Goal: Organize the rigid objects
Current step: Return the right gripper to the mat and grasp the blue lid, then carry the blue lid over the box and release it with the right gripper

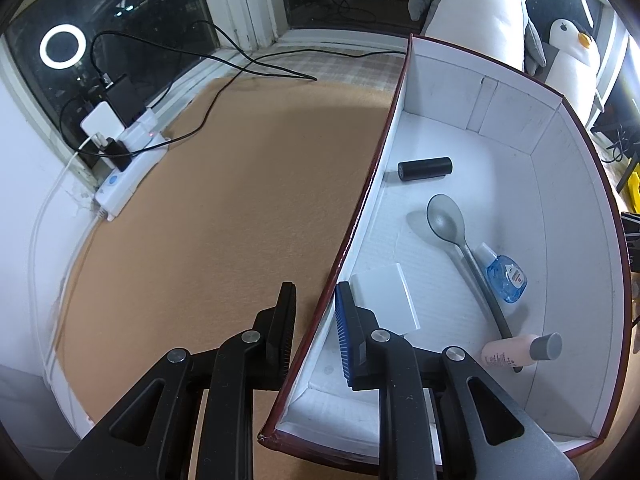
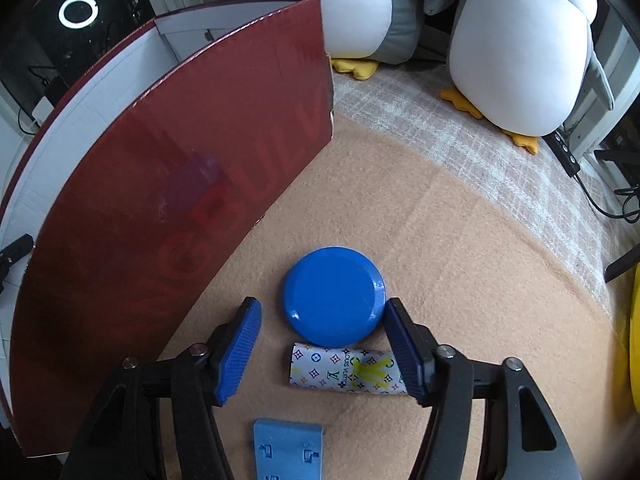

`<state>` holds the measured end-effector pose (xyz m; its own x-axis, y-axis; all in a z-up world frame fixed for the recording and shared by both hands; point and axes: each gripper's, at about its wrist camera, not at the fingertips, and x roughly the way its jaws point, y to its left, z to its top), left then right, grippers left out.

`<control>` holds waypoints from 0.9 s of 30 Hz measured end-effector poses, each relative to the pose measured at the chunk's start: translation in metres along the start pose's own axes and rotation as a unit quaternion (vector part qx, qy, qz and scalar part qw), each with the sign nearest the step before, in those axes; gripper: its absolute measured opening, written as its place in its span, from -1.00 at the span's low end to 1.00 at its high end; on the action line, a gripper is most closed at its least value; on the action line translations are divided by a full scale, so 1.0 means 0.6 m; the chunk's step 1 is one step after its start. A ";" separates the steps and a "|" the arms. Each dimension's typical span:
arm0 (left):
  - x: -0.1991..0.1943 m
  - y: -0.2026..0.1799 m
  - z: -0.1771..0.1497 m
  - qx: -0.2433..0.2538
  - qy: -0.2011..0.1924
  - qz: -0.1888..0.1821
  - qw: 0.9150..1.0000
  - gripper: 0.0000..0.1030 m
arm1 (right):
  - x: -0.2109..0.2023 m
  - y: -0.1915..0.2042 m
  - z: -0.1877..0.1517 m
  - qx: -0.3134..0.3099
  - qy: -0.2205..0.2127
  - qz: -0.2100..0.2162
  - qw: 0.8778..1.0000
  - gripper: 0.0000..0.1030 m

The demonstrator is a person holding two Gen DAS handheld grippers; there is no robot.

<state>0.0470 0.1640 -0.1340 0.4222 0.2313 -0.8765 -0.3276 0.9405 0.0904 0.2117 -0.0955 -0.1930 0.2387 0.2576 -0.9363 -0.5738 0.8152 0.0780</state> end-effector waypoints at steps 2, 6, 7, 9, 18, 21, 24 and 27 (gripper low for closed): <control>0.000 0.000 0.000 0.000 0.000 0.000 1.000 -0.64 | 0.001 0.002 0.002 -0.003 0.001 -0.008 1.000 -0.06; 0.000 0.000 0.000 0.000 0.000 0.000 1.000 -0.64 | 0.001 -0.003 0.002 -0.003 0.003 -0.005 1.000 -0.12; 0.000 0.000 0.000 0.000 0.000 0.000 1.000 -0.64 | 0.001 -0.004 0.001 -0.002 0.002 -0.005 1.000 -0.12; 0.000 -0.001 0.001 0.000 0.000 0.000 1.000 -0.64 | -0.001 -0.006 -0.001 0.001 0.000 -0.002 1.000 -0.12; -0.001 -0.002 -0.001 -0.003 -0.002 -0.005 1.000 -0.64 | -0.083 -0.028 -0.016 0.030 -0.043 0.018 0.998 -0.12; 0.000 -0.002 -0.001 -0.005 -0.003 -0.007 1.000 -0.64 | -0.128 -0.029 -0.006 0.036 -0.068 0.028 0.997 -0.12; 0.003 0.000 -0.002 -0.007 -0.003 -0.011 1.000 -0.65 | -0.167 -0.006 0.010 0.037 -0.093 0.040 0.994 -0.12; 0.006 0.002 -0.002 -0.010 -0.003 -0.017 1.000 -0.66 | -0.198 0.020 0.025 0.027 -0.110 0.049 0.992 -0.12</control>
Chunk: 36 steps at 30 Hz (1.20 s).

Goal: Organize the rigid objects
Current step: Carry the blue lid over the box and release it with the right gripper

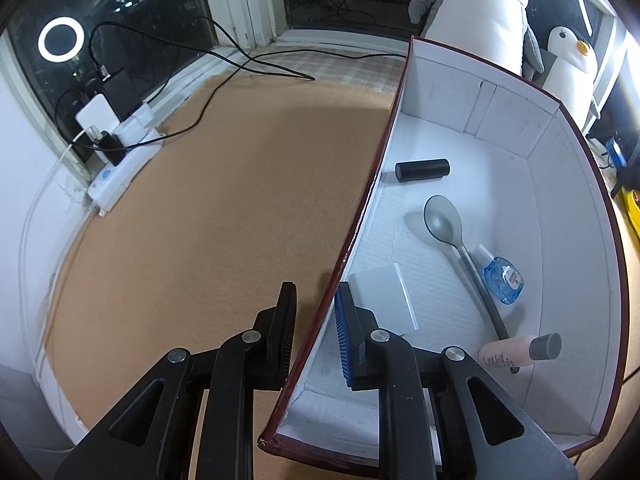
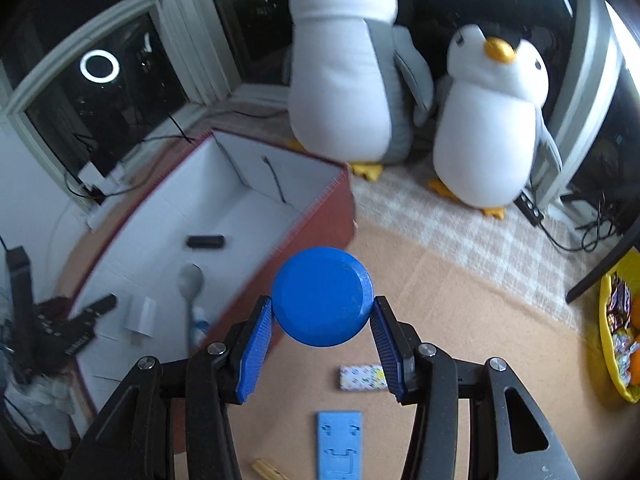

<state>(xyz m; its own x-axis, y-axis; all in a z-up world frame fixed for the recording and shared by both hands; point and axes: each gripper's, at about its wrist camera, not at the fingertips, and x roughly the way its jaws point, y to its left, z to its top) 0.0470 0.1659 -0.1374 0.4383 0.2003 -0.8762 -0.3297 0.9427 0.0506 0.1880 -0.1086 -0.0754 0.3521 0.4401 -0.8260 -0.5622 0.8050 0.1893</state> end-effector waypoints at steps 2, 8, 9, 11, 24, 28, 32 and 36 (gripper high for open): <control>0.000 0.002 0.000 -0.002 -0.001 -0.004 1.000 -0.66 | -0.008 0.033 0.013 -0.011 -0.007 0.006 1.000 -0.12; -0.001 0.007 0.000 -0.007 -0.005 -0.016 1.000 -0.68 | 0.007 0.113 0.038 -0.041 -0.004 0.017 0.999 -0.12; -0.001 0.007 -0.001 -0.008 -0.005 -0.018 1.000 -0.69 | 0.014 0.123 0.040 -0.047 0.000 0.017 0.999 -0.12; -0.002 0.008 -0.001 -0.009 -0.006 -0.021 1.000 -0.69 | 0.031 0.137 0.040 -0.058 0.009 0.017 0.998 -0.12; -0.004 0.011 -0.004 -0.013 -0.010 -0.034 0.999 -0.72 | 0.100 0.158 0.035 -0.076 0.043 -0.010 0.996 -0.12; -0.004 0.011 -0.004 -0.013 -0.010 -0.034 0.999 -0.72 | 0.104 0.158 0.034 -0.078 0.045 -0.010 0.996 -0.12; -0.004 0.011 -0.004 -0.013 -0.010 -0.034 0.999 -0.72 | 0.104 0.160 0.034 -0.080 0.043 -0.009 0.996 -0.11; -0.004 0.011 -0.004 -0.013 -0.010 -0.034 0.999 -0.72 | 0.101 0.161 0.035 -0.079 0.037 -0.006 0.996 -0.11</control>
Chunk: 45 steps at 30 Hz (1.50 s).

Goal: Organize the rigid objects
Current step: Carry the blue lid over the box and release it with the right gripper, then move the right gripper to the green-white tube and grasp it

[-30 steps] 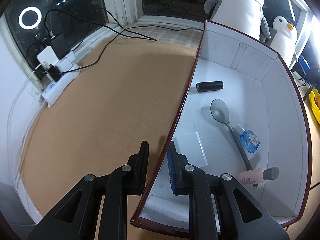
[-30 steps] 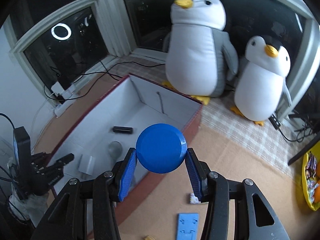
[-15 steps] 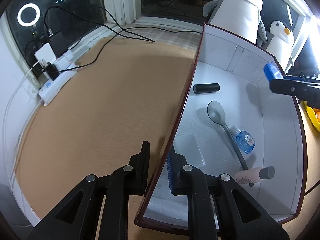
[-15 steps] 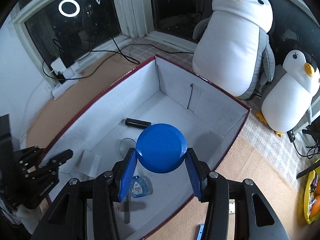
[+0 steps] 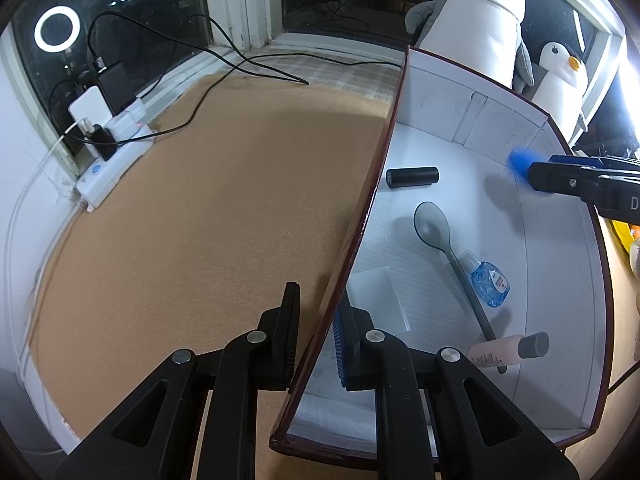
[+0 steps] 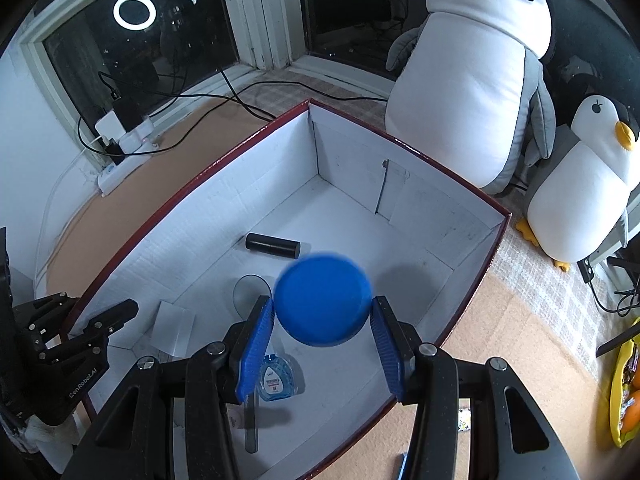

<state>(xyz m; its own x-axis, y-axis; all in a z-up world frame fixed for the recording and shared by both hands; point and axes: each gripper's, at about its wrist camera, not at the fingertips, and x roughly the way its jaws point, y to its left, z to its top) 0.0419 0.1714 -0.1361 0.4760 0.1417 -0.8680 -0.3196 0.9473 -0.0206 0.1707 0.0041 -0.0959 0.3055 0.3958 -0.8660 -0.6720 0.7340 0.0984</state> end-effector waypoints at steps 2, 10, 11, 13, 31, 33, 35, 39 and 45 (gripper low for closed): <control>0.000 0.000 0.000 0.000 0.000 0.000 1.000 -0.72 | -0.006 -0.001 0.000 0.003 -0.005 0.003 1.000 -0.10; 0.000 -0.001 0.000 0.001 0.000 0.002 1.000 -0.72 | -0.036 -0.010 -0.003 0.010 -0.020 0.012 1.000 -0.09; 0.000 -0.001 0.000 0.001 0.000 0.002 1.000 -0.72 | -0.042 -0.011 -0.005 0.012 -0.022 0.013 1.000 -0.09; 0.000 -0.001 0.000 0.001 0.001 0.002 1.000 -0.72 | -0.052 -0.015 -0.009 0.015 -0.026 0.014 0.999 -0.08; -0.002 -0.009 0.002 0.012 0.005 0.016 1.000 -0.72 | -0.137 -0.142 -0.106 0.079 -0.045 -0.015 0.996 0.04; -0.001 -0.010 0.003 0.012 0.005 0.018 1.000 -0.72 | -0.134 -0.163 -0.123 0.092 -0.038 -0.020 0.995 0.04; -0.002 -0.011 0.002 0.014 0.006 0.021 1.000 -0.72 | -0.127 -0.183 -0.143 0.100 -0.029 -0.026 0.994 0.04; -0.002 -0.014 0.003 0.017 0.007 0.025 1.000 -0.71 | -0.111 -0.214 -0.179 0.118 -0.006 -0.029 0.993 0.04; -0.003 -0.016 0.002 0.019 0.008 0.029 0.999 -0.71 | -0.098 -0.240 -0.235 0.148 0.021 -0.020 0.989 0.04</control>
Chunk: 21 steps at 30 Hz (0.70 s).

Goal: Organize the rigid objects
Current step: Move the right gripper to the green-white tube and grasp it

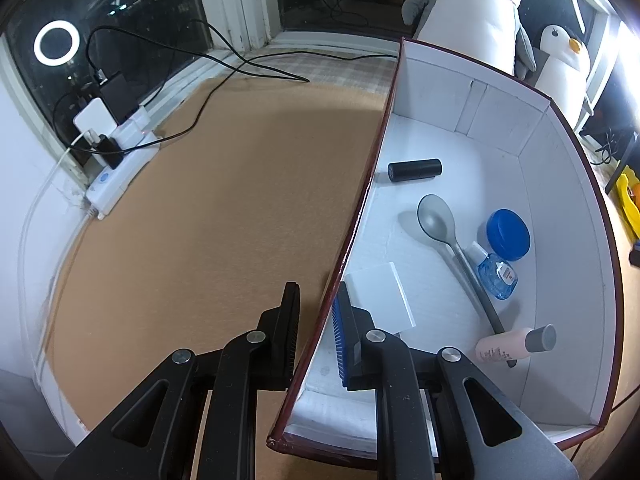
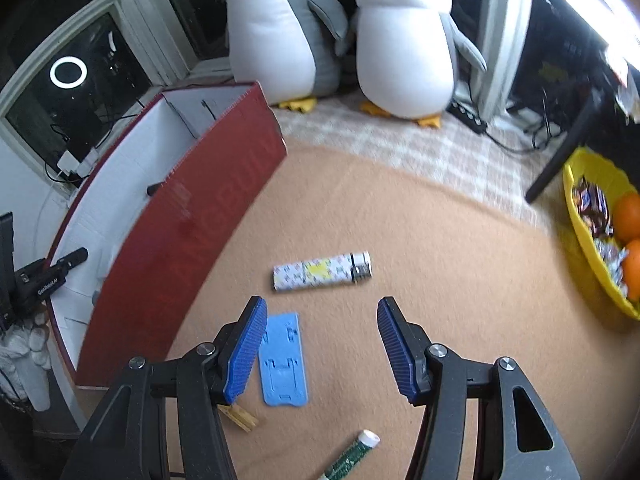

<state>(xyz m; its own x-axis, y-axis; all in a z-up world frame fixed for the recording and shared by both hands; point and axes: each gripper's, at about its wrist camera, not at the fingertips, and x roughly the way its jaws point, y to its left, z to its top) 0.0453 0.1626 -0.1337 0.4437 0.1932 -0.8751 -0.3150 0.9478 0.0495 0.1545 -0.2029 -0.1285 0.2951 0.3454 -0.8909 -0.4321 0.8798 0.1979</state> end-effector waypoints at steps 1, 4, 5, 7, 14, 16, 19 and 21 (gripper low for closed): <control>0.000 0.000 0.000 0.000 0.000 0.000 1.000 -0.71 | -0.001 -0.005 -0.010 0.005 0.003 -0.002 1.000 0.04; 0.000 -0.001 -0.001 0.000 0.000 0.001 1.000 -0.71 | -0.004 -0.025 -0.051 0.032 0.015 -0.013 0.999 0.04; -0.001 -0.001 -0.001 -0.001 0.000 0.002 1.000 -0.71 | -0.005 -0.029 -0.062 0.038 0.017 -0.017 0.999 0.04; -0.001 -0.002 -0.001 -0.001 -0.001 0.002 1.000 -0.71 | -0.006 -0.036 -0.089 0.052 0.026 -0.024 0.998 0.04; -0.001 -0.002 -0.002 0.003 -0.001 0.003 1.000 -0.71 | 0.009 -0.048 -0.172 0.108 0.062 -0.012 0.992 -0.05; -0.001 -0.001 -0.002 0.002 -0.002 0.002 1.000 -0.71 | 0.012 -0.043 -0.179 0.111 0.064 -0.015 0.992 -0.09; -0.001 -0.001 -0.002 0.002 -0.002 0.001 1.000 -0.71 | 0.019 -0.037 -0.179 0.112 0.069 -0.019 0.991 -0.24; -0.001 -0.002 -0.002 0.003 -0.002 0.001 1.000 -0.71 | 0.025 -0.031 -0.178 0.102 0.074 -0.032 0.991 -0.36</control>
<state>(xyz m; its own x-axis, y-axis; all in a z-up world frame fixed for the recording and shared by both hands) 0.0444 0.1612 -0.1340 0.4459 0.1960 -0.8733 -0.3110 0.9489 0.0541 0.0761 -0.2492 -0.1892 0.1820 0.2485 -0.9514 -0.2300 0.9514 0.2045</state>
